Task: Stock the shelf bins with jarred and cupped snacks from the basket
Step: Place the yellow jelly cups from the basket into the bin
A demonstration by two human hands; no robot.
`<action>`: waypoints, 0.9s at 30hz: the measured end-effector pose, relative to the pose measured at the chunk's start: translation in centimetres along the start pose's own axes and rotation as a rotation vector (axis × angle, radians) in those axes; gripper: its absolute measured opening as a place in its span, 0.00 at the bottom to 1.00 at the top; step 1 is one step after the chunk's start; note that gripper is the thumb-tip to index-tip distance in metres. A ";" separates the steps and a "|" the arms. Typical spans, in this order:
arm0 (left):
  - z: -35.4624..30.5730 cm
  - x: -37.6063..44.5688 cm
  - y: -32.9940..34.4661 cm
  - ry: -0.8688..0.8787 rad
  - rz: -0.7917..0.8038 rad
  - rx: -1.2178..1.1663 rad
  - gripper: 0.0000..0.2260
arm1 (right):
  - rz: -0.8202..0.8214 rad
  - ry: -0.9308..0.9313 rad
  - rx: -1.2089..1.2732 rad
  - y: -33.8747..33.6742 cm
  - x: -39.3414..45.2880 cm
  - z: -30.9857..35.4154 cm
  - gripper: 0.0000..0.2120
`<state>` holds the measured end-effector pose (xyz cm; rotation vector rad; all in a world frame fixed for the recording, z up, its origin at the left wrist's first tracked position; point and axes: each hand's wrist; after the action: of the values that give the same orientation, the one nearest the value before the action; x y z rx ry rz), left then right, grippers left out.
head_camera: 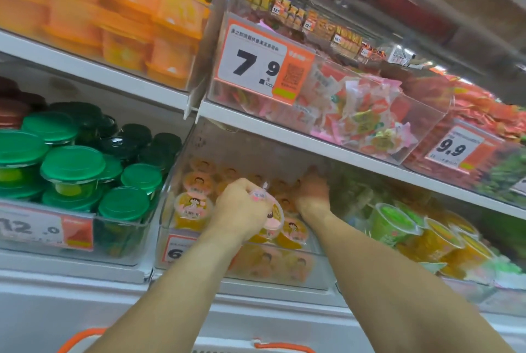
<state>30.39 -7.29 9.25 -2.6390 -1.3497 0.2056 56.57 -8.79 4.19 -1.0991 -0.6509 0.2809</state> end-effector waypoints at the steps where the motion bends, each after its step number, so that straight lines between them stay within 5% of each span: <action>1: 0.0 0.1 0.2 -0.009 0.019 -0.007 0.04 | 0.000 0.005 -0.009 2.1 1.8 -1.5 0.43; 9: 0.2 0.6 0.5 -0.060 0.044 -0.120 0.05 | 0.073 0.110 -0.046 -1.5 -1.5 1.2 0.16; 17: 0.3 0.7 0.3 -0.090 0.042 -0.216 0.05 | 0.192 -0.003 -0.201 -5.3 -4.0 2.0 0.10; 21: 0.3 0.4 0.3 -0.048 0.034 -0.236 0.04 | 0.022 -0.124 0.278 -9.5 -8.5 2.7 0.08; 24: 0.1 -0.3 0.6 0.068 0.081 -0.265 0.07 | 0.310 -0.078 0.798 -12.2 -12.6 3.3 0.04; 27: 0.0 -1.0 1.0 0.169 0.071 -0.227 0.15 | 0.462 -0.034 1.040 -13.8 -14.8 2.5 0.09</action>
<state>30.54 -8.70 9.10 -2.8139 -1.2946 -0.1691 42.01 -20.74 12.07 -0.2158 -0.1901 0.9165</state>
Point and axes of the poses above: each hand's wrist, its own x-axis towards the middle knuckle, its own y-axis out of the palm, z = x × y, and after that the axes turned 1 degree about x, right-handed
